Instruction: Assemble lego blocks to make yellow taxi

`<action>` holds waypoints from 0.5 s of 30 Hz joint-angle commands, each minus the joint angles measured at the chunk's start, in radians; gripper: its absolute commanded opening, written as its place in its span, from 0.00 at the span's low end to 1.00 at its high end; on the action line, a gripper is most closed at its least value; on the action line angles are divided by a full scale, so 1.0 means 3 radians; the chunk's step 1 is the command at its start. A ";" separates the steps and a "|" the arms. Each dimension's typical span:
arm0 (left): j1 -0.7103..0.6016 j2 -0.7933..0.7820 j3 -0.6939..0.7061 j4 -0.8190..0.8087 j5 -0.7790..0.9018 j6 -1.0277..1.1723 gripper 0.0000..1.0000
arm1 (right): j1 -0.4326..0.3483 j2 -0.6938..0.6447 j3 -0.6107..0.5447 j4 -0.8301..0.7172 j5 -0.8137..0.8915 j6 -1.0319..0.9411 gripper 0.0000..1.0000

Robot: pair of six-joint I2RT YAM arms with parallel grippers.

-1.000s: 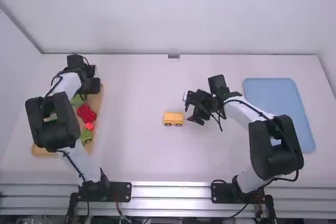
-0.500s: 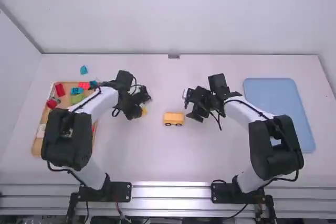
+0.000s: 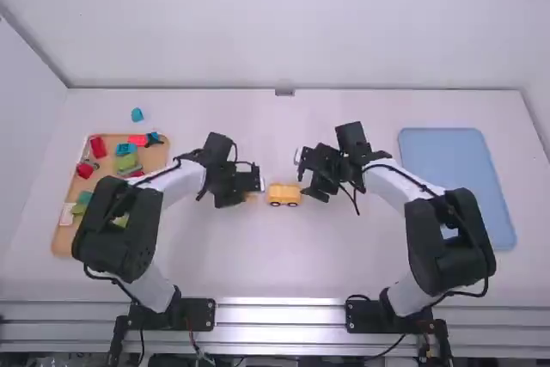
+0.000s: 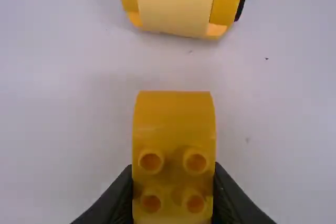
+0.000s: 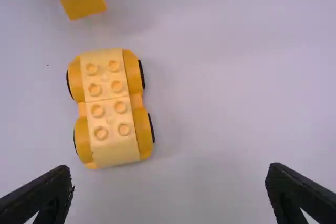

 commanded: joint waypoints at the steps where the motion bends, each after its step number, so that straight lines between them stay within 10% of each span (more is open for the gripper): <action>1: 0.0018 0.0020 -0.0090 0.0072 0.0022 0.0075 0.02 | 0.0003 -0.0015 0.0004 -0.0014 -0.0038 0.0017 0.98; 15: 0.0078 0.0348 0.0169 0.0018 0.0112 0.0244 0.02 | 0.0003 -0.0015 0.0004 -0.0047 -0.0113 0.0017 0.98</action>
